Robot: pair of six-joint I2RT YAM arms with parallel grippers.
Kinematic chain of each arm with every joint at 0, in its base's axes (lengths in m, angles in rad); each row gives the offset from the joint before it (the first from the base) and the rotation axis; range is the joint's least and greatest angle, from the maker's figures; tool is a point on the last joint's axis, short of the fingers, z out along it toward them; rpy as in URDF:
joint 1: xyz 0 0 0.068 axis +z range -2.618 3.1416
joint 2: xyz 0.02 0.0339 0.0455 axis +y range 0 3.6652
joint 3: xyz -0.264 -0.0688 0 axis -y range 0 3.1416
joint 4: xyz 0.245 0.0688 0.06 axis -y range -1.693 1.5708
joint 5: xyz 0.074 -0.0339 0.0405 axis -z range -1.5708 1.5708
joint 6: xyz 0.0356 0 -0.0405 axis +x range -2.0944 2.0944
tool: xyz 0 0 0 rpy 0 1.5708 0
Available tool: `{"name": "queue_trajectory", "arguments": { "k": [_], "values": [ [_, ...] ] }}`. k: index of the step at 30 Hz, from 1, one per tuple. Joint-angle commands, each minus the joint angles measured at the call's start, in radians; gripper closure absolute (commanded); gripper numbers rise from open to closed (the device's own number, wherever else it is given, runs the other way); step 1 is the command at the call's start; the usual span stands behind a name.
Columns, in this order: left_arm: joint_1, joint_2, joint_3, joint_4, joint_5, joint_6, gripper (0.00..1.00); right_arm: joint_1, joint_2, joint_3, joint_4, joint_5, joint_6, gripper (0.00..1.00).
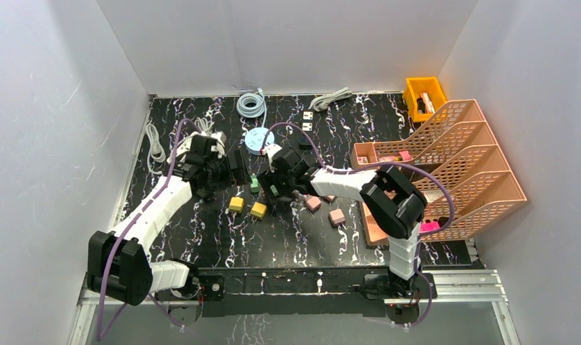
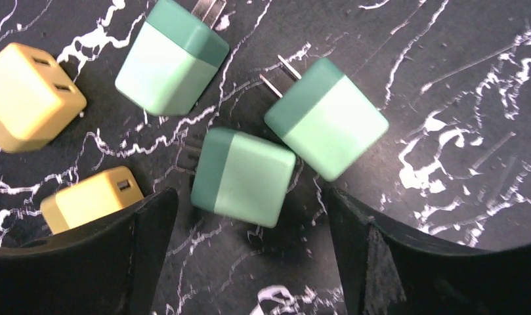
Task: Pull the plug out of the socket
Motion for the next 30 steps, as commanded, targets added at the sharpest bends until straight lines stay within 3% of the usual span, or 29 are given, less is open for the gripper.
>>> {"name": "queue_trajectory", "arguments": {
  "k": [1,5,10,14,30],
  "values": [
    [0.007,0.005,0.186,0.017,-0.035,-0.098,0.02,-0.028,-0.167,-0.044,0.022,0.035,0.013,0.05],
    [0.007,0.057,0.342,0.018,-0.089,-0.213,0.02,-0.097,-0.35,-0.158,0.02,0.012,0.049,0.02],
    [0.006,0.108,0.425,0.067,-0.058,-0.282,0.02,-0.115,-0.43,-0.223,-0.08,0.084,0.042,0.03],
    [0.004,0.146,0.43,0.123,0.023,-0.306,0.02,-0.115,-0.445,-0.284,-0.067,0.077,0.079,0.03],
    [-0.012,0.118,0.442,0.172,0.068,-0.27,0.02,-0.115,-0.437,-0.275,0.013,0.027,0.088,0.02]
  ]
}}
